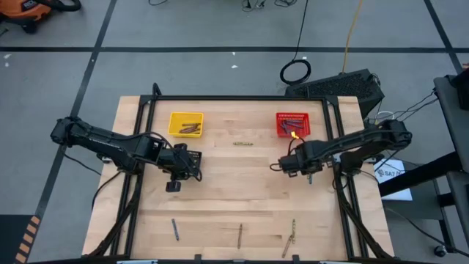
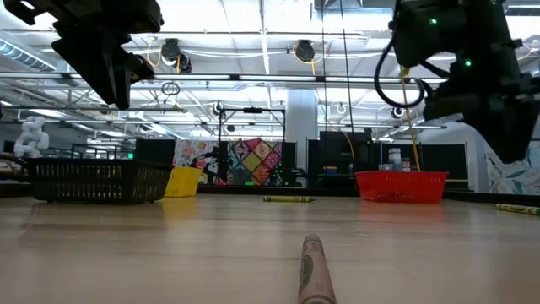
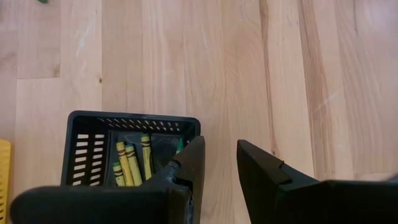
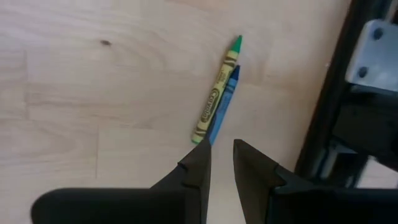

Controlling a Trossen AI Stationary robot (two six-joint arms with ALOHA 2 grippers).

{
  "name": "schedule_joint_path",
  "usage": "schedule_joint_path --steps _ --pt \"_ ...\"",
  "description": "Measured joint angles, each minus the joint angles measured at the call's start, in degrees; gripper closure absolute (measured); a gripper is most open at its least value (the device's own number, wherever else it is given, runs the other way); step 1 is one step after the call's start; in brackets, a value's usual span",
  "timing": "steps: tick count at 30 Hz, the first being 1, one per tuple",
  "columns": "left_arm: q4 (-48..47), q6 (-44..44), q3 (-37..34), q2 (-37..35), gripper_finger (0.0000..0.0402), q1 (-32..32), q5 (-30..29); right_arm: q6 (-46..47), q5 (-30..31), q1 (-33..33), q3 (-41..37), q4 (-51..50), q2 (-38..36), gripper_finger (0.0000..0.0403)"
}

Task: Sort crayons
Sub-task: Put the blue crayon into the red bin

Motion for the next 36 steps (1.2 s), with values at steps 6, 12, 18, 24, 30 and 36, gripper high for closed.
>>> schedule_joint_path --steps 6,12,18,24,30,36 --pt "0.02 0.0 0.0 0.0 0.031 -0.01 0.0 3.65 -0.09 2.58 -4.82 5.09 0.0 0.0348" --pt "0.02 0.0 0.0 0.0 0.031 0.0 0.0 7.87 -0.13 5.16 -8.04 7.39 0.0 0.0348" --pt "0.07 0.0 0.0 0.0 0.031 0.0 0.0 10.59 -0.13 7.34 -9.19 9.84 0.0 0.0348" --pt "0.07 0.0 0.0 0.0 0.031 -0.02 0.0 12.79 -0.18 9.24 -10.53 12.51 0.0 0.0348" --pt "0.07 0.0 0.0 0.0 0.031 -0.01 0.0 14.85 -1.53 11.05 -12.46 14.89 0.0 0.0348" --pt "0.09 0.0 0.0 0.0 0.031 0.0 0.0 15.59 -1.48 11.49 -13.69 14.94 0.0 0.0348"
